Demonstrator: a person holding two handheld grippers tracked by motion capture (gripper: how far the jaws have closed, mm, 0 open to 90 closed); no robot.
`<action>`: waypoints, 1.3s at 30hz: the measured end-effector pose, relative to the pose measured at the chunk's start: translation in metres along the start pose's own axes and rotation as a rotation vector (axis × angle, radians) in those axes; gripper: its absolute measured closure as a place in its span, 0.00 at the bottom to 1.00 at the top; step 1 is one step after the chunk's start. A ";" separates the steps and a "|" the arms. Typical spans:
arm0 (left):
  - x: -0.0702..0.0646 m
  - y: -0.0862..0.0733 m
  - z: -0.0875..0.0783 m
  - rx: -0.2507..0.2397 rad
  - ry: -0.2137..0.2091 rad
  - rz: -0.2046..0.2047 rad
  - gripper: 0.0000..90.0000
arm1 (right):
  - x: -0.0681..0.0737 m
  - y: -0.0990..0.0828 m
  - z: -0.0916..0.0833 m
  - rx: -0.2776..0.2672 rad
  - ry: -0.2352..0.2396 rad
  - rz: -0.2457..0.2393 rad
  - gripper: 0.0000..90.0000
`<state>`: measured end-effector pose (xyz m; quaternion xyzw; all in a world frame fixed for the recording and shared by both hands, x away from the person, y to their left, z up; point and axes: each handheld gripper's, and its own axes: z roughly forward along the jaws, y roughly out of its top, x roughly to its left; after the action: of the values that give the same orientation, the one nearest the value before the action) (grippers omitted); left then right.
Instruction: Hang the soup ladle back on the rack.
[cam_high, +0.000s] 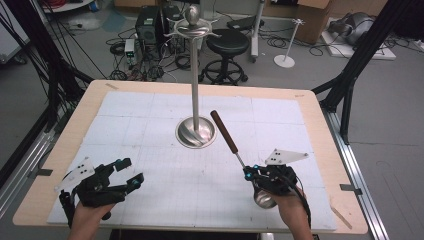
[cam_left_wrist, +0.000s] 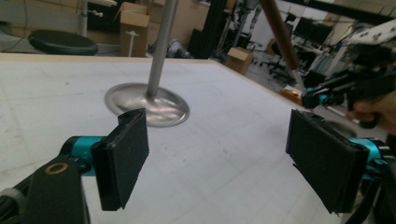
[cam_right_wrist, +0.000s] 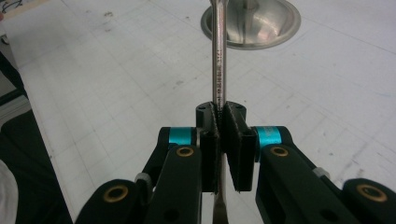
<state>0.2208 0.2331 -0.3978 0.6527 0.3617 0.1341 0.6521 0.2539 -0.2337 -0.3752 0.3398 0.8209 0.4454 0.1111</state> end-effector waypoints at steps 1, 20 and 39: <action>-0.001 0.003 0.003 -0.010 -0.010 -0.008 0.26 | 0.002 0.001 0.002 -0.006 0.001 0.000 0.94; -0.049 0.068 0.087 0.013 -0.141 0.019 0.26 | 0.050 0.022 0.020 -0.129 -0.003 -0.016 0.94; -0.073 0.072 0.123 0.051 -0.207 0.008 0.37 | 0.077 0.036 0.032 -0.162 0.037 -0.045 0.94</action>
<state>0.2702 0.1008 -0.3221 0.6807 0.2933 0.0593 0.6687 0.2290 -0.1485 -0.3553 0.3026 0.7916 0.5139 0.1329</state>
